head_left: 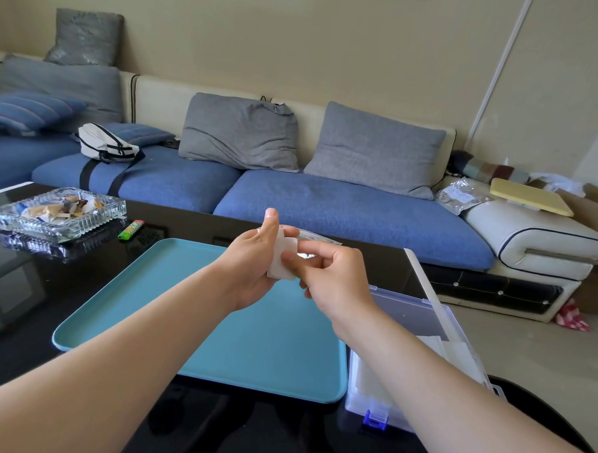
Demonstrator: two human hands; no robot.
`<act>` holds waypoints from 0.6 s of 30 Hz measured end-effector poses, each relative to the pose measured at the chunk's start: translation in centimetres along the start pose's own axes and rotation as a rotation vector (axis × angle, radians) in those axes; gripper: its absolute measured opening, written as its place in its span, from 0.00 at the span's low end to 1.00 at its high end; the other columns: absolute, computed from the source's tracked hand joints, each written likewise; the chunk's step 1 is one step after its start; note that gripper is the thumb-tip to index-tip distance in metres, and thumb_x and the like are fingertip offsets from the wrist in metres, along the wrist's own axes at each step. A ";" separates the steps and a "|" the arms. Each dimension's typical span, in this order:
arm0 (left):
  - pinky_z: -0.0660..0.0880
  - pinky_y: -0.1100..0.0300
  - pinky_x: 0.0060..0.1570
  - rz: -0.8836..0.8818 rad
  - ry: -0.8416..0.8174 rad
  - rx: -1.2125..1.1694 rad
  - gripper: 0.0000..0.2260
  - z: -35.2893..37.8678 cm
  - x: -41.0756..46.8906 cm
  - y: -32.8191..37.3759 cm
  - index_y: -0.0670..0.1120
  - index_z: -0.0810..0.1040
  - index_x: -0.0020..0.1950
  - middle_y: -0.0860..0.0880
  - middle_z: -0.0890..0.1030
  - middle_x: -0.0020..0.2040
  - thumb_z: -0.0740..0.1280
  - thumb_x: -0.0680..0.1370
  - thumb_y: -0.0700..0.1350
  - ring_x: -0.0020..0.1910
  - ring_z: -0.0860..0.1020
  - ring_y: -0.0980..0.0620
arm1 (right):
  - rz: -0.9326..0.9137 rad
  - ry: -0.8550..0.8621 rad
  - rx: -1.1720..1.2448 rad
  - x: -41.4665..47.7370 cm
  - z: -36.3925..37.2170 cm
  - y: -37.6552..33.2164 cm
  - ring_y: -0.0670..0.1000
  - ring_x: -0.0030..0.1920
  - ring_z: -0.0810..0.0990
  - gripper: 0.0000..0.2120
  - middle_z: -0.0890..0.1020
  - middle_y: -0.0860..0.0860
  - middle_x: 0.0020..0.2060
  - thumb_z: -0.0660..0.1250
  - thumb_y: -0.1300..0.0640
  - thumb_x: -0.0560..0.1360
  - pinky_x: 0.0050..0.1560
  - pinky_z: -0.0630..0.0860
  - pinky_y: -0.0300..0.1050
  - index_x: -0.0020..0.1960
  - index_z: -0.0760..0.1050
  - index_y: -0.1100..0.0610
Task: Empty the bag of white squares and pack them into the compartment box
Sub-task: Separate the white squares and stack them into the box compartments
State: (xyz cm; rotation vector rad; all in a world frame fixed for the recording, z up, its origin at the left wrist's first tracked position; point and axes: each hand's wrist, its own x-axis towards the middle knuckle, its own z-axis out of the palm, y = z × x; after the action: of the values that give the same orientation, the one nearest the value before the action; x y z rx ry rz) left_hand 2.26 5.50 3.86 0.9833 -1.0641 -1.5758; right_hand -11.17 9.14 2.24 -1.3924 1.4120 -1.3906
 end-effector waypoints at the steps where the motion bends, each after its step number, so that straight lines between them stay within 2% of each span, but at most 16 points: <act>1: 0.79 0.51 0.53 -0.001 -0.011 -0.001 0.28 0.0 0.0 0.0 0.40 0.77 0.65 0.35 0.81 0.65 0.55 0.86 0.63 0.48 0.81 0.45 | -0.006 -0.011 0.012 -0.1 0.0 -0.1 0.46 0.28 0.75 0.06 0.83 0.47 0.30 0.80 0.54 0.75 0.34 0.76 0.44 0.51 0.88 0.46; 4: 0.78 0.53 0.50 0.003 -0.041 -0.001 0.28 0.0 -0.2 0.2 0.40 0.77 0.65 0.36 0.83 0.63 0.54 0.86 0.62 0.47 0.81 0.45 | -0.035 -0.043 0.013 -0.2 -0.2 -0.2 0.47 0.28 0.75 0.08 0.81 0.47 0.29 0.80 0.55 0.75 0.33 0.75 0.43 0.53 0.87 0.48; 7: 0.78 0.53 0.48 0.012 -0.063 0.028 0.28 0.0 -0.2 0.2 0.40 0.78 0.63 0.37 0.84 0.61 0.53 0.86 0.63 0.45 0.81 0.46 | -0.020 -0.058 0.007 -0.2 -0.3 -0.4 0.48 0.27 0.77 0.10 0.84 0.49 0.31 0.81 0.55 0.74 0.32 0.75 0.41 0.54 0.86 0.50; 11: 0.74 0.49 0.53 0.003 -0.102 0.079 0.29 -0.4 -0.1 0.1 0.41 0.78 0.65 0.37 0.83 0.62 0.54 0.85 0.65 0.50 0.78 0.42 | 0.041 -0.075 0.011 -0.2 -0.4 -0.6 0.47 0.29 0.78 0.10 0.85 0.50 0.34 0.82 0.54 0.73 0.34 0.78 0.40 0.52 0.87 0.52; 13: 0.73 0.51 0.51 -0.005 -0.109 0.088 0.30 -0.4 -0.2 0.2 0.42 0.78 0.64 0.38 0.83 0.57 0.53 0.84 0.66 0.48 0.76 0.43 | 0.051 -0.089 0.000 -0.1 -0.3 -0.5 0.46 0.32 0.78 0.08 0.85 0.49 0.35 0.82 0.53 0.73 0.35 0.78 0.40 0.50 0.87 0.52; 16: 0.76 0.53 0.52 -0.033 -0.091 0.035 0.32 -0.3 -0.2 0.3 0.40 0.79 0.59 0.41 0.84 0.49 0.53 0.84 0.68 0.46 0.79 0.45 | 0.085 -0.033 0.057 0.0 -0.3 -0.6 0.45 0.36 0.81 0.06 0.86 0.47 0.38 0.81 0.54 0.73 0.35 0.77 0.38 0.49 0.87 0.52; 18: 0.73 0.54 0.47 -0.070 -0.065 -0.003 0.34 -0.1 -0.2 0.3 0.38 0.80 0.56 0.42 0.83 0.46 0.51 0.85 0.67 0.46 0.76 0.44 | 0.112 0.014 0.100 0.1 -0.5 -0.8 0.45 0.36 0.80 0.07 0.86 0.46 0.39 0.81 0.54 0.73 0.36 0.77 0.38 0.49 0.87 0.51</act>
State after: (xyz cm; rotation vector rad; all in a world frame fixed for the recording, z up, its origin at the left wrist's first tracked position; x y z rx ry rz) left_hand 2.49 5.61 4.11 0.9829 -1.0811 -1.6759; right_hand -11.55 9.29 3.09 -1.2235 1.3881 -1.3811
